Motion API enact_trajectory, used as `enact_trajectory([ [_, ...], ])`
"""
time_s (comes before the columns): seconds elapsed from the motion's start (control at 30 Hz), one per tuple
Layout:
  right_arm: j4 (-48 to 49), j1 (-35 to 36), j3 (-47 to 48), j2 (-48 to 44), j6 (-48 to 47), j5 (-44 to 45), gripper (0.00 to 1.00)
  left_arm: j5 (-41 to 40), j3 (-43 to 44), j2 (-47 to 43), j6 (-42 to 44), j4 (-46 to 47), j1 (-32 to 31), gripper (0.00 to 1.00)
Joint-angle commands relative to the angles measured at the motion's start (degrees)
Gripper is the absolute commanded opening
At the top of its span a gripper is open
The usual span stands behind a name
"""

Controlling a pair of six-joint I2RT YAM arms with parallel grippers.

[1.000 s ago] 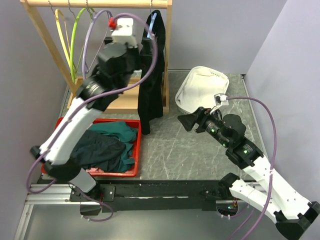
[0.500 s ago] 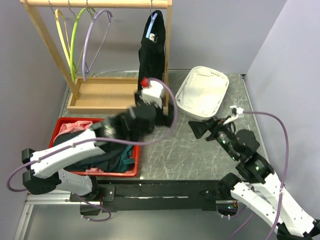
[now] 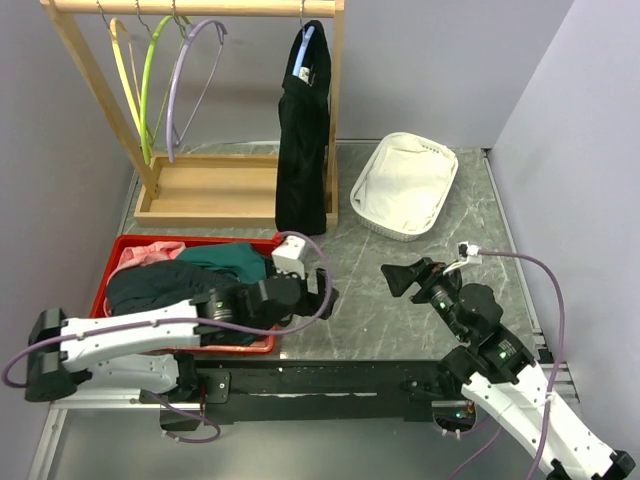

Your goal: Place the shorts on the hanger

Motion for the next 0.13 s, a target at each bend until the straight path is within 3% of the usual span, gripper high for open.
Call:
enact_trajectory([
  [0.0,0.52,0.29,-1.32,-1.33,0.78,2.69,1.0,1.61,-2.26,-4.62,-3.09,6.3,-0.13,0.97],
  [0.1,0.87,0.29,-1.85,-2.03,1.04,2.43,1.0,0.81,-1.9,-4.71,-4.15,3.65,-0.05,0.97],
])
